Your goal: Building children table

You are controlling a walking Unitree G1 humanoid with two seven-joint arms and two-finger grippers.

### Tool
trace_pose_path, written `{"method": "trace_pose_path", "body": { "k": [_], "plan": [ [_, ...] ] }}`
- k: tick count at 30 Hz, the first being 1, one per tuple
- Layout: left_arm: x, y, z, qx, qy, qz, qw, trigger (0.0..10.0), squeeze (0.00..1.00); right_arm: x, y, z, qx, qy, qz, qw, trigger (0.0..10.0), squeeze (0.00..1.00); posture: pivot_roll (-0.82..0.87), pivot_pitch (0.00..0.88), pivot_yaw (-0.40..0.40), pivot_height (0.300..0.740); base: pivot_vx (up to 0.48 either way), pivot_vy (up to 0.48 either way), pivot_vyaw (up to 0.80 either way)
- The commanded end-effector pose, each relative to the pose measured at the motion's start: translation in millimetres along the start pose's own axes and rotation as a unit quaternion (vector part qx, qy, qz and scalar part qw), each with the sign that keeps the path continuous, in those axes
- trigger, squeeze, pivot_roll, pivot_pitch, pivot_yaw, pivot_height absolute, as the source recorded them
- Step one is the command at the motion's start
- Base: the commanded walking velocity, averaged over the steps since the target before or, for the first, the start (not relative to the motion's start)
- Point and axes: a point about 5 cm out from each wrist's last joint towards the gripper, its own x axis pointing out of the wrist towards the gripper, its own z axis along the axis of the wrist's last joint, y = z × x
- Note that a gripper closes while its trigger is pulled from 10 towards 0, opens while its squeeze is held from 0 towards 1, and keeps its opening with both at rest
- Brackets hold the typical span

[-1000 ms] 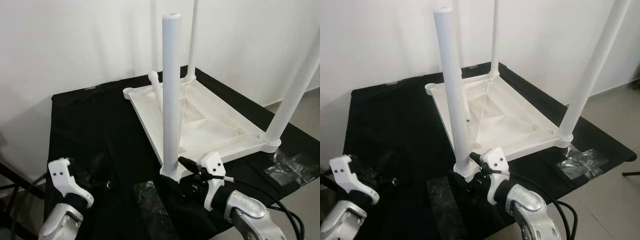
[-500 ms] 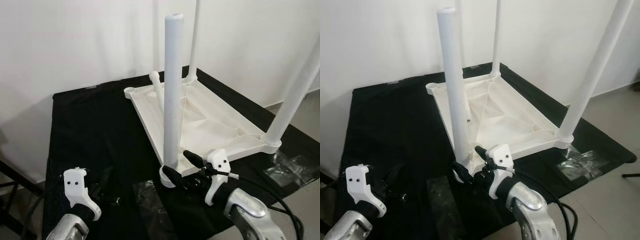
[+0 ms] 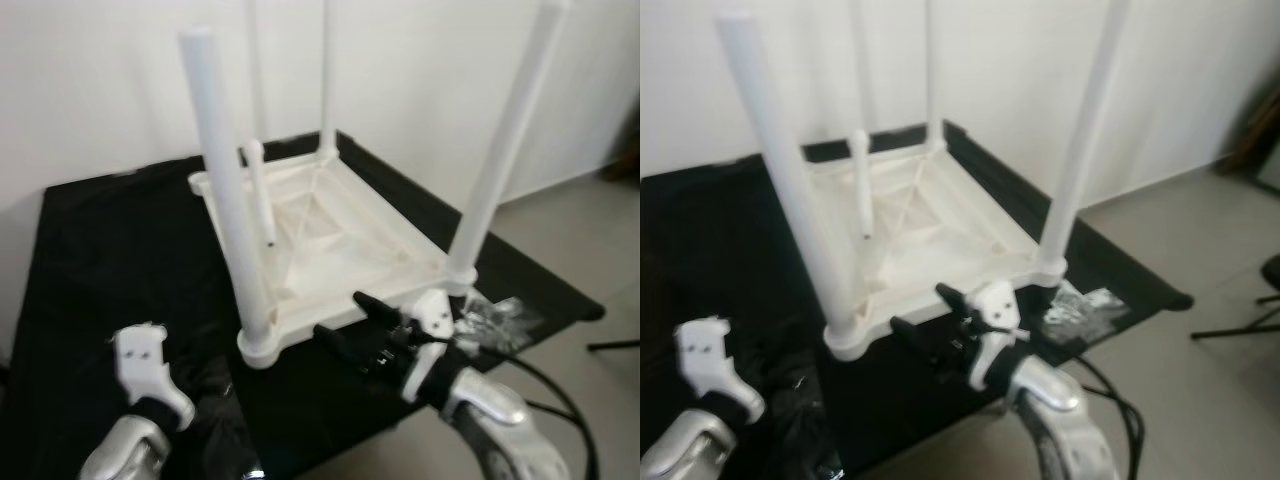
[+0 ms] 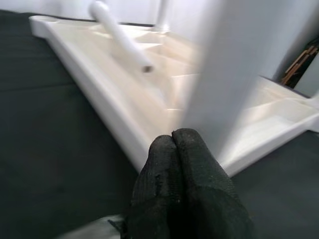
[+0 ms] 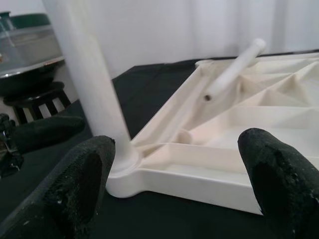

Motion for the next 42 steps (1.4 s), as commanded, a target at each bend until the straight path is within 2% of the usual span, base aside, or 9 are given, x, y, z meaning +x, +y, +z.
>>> {"method": "trace_pose_path", "body": {
  "k": [1,13,21,22,23,24,27,34,42],
  "plan": [
    [-0.7,-1.1,-0.2,0.004,0.002,-0.002,1.0,10.0,0.0,-3.1,-3.5,0.4,0.0,-0.004,-0.011,1.0,10.0,0.0,-0.11,0.0,0.025,0.74,0.0,-0.469,0.0],
    [-0.5,-3.4,1.7,0.008,0.004,-0.004,1.0,10.0,0.0,0.4,-15.0,0.1,-0.033,0.005,-0.067,0.997,10.0,0.0,-0.11,0.0,0.028,0.74,0.0,-0.469,0.0],
    [6.0,-17.3,12.9,0.011,-0.013,-0.032,0.999,10.0,0.0,2.7,-25.8,-0.4,-0.045,0.013,-0.112,0.993,10.0,0.0,-0.12,0.004,0.015,0.74,0.0,-0.469,0.0],
    [14.0,-21.7,15.1,0.019,-0.02,-0.044,0.999,10.0,0.0,5.4,-32.5,-0.9,-0.041,0.019,-0.139,0.989,10.0,0.0,-0.13,0.0,0.012,0.74,0.0,-0.469,0.0],
    [14.0,-21.7,15.1,0.019,-0.02,-0.044,0.999,10.0,0.0,5.4,-32.5,-0.9,-0.041,0.019,-0.139,0.989,10.0,0.0,-0.13,0.0,0.012,0.74,0.0,-0.469,0.0],
    [19.6,-23.2,13.7,0.04,-0.018,-0.05,0.998,10.0,0.0,8.7,-39.0,0.6,-0.048,0.021,-0.166,0.985,10.0,0.0,-0.14,0.0,0.011,0.74,0.0,-0.469,0.0],
    [22.5,-23.5,11.1,0.064,-0.012,-0.055,0.996,10.0,0.0,13.3,-44.3,2.4,-0.062,0.023,-0.194,0.979,10.0,0.0,-0.14,0.0,0.009,0.74,0.0,-0.469,0.0],
    [22.9,-23.6,8.6,0.07,-0.006,-0.054,0.996,10.0,0.0,16.0,-44.7,-0.8,-0.06,0.031,-0.195,0.979,10.0,0.0,-0.14,0.0,0.012,0.74,0.0,-0.466,0.0],
    [26.6,-23.6,5.8,0.073,0.001,-0.052,0.996,10.0,0.0,27.6,-47.1,2.3,-0.094,0.027,-0.198,0.975,10.0,0.0,-0.13,0.0,0.002,0.74,0.0,-0.465,0.0]
  ]
}}
